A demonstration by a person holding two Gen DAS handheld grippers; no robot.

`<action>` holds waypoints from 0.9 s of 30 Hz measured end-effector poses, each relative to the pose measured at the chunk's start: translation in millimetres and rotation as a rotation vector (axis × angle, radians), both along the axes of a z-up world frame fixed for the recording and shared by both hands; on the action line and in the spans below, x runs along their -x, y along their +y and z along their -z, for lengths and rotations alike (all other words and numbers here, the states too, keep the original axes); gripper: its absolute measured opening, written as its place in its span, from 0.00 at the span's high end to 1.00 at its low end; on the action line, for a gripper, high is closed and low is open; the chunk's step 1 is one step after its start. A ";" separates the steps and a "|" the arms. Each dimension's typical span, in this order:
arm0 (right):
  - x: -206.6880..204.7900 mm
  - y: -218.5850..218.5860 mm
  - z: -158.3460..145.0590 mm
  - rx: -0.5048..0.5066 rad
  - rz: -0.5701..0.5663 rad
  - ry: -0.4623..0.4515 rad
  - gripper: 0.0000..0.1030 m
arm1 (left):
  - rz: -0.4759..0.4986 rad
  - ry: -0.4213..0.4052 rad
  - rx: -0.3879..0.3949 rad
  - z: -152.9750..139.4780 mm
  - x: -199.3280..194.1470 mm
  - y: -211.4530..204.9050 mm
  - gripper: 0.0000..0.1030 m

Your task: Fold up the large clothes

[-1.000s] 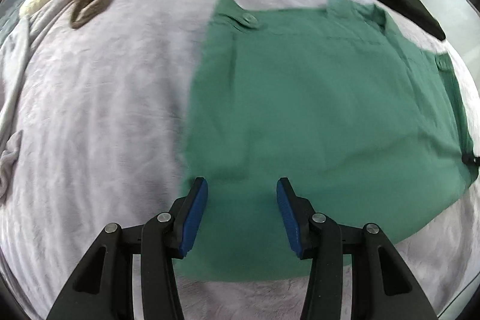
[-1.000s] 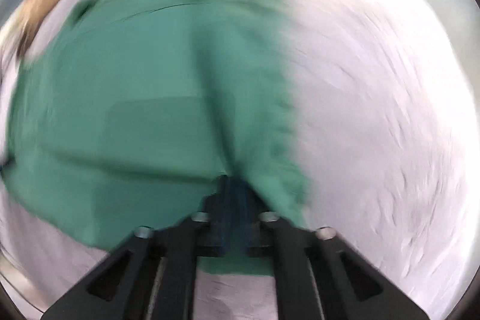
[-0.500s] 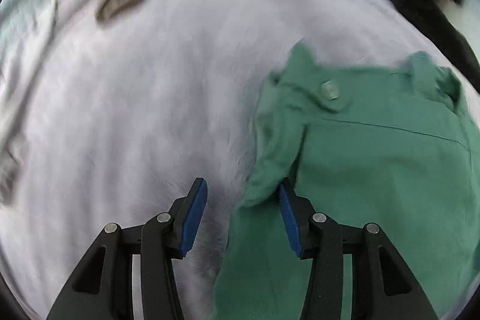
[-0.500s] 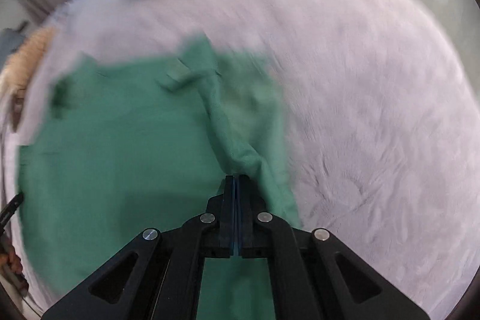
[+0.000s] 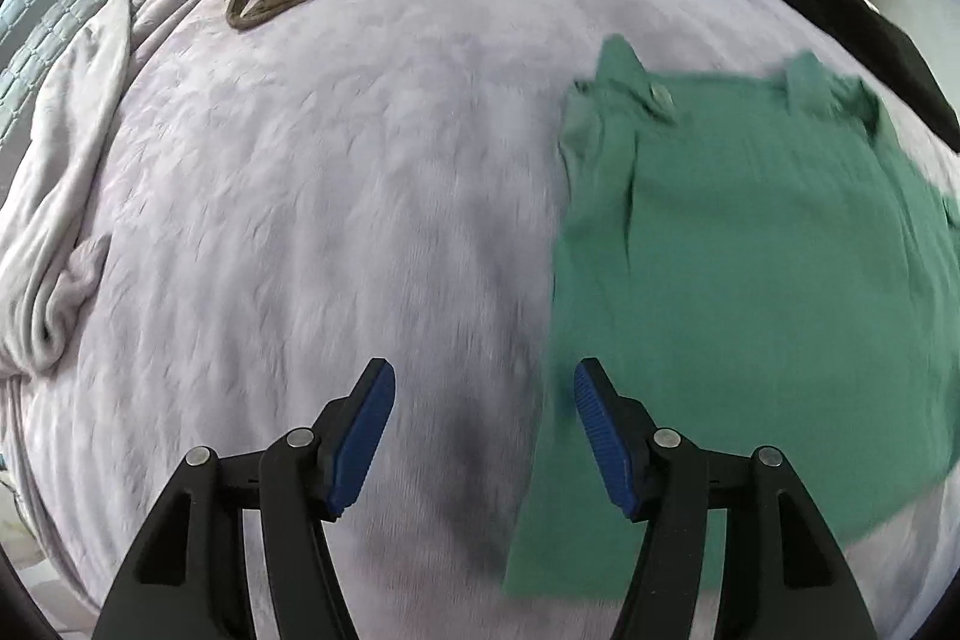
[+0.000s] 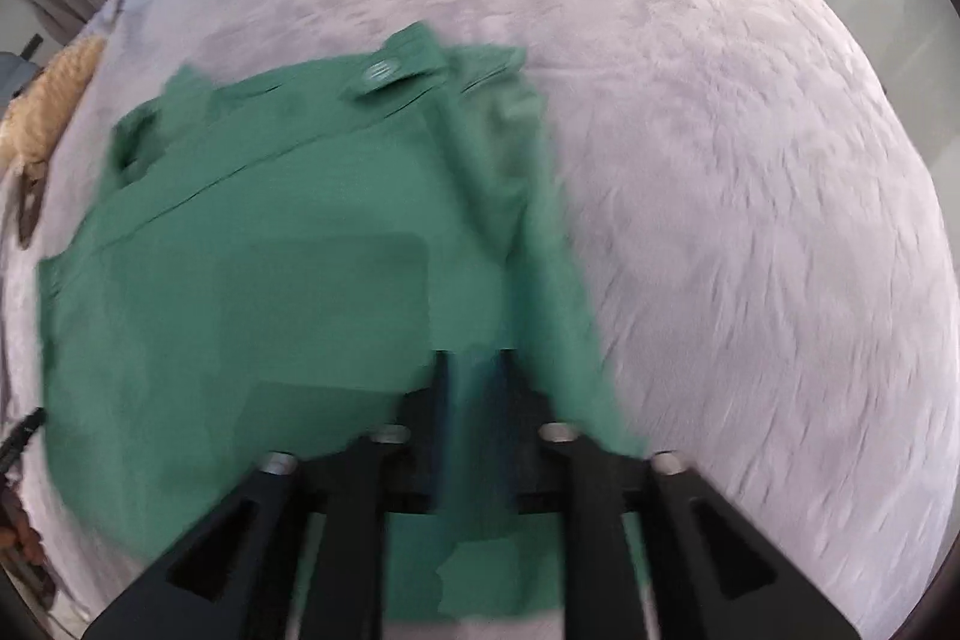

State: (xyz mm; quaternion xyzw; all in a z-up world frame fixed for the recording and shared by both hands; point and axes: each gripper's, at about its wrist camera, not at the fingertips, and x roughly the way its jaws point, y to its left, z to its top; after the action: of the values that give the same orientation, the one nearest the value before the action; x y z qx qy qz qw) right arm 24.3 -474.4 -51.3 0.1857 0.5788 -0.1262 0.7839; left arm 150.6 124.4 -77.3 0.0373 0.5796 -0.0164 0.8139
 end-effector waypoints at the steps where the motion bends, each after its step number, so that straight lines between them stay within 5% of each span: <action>1: 9.9 12.6 -3.7 -0.011 -0.006 -0.011 0.39 | 0.001 0.015 0.006 3.5 8.7 0.8 0.38; 10: 51.0 75.6 -4.1 -0.060 -0.075 0.005 0.39 | -0.018 0.072 0.006 18.0 45.0 22.0 0.32; 20: 76.1 108.2 10.5 -0.296 -0.069 0.025 0.30 | -0.081 0.097 0.019 14.9 72.3 33.0 0.32; 23: 74.5 119.0 17.7 -0.328 -0.076 0.040 0.25 | -0.073 0.091 0.007 15.1 77.6 31.5 0.00; 27: 64.8 135.1 26.9 -0.345 -0.093 0.053 0.23 | -0.062 0.091 0.013 9.7 79.8 23.7 0.00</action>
State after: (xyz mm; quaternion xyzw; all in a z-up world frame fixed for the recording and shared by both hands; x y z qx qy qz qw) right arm -40.5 -339.4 -78.2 0.2871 0.6204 0.0067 0.7298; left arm 70.8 148.1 -87.0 0.0133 0.6170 0.0035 0.7869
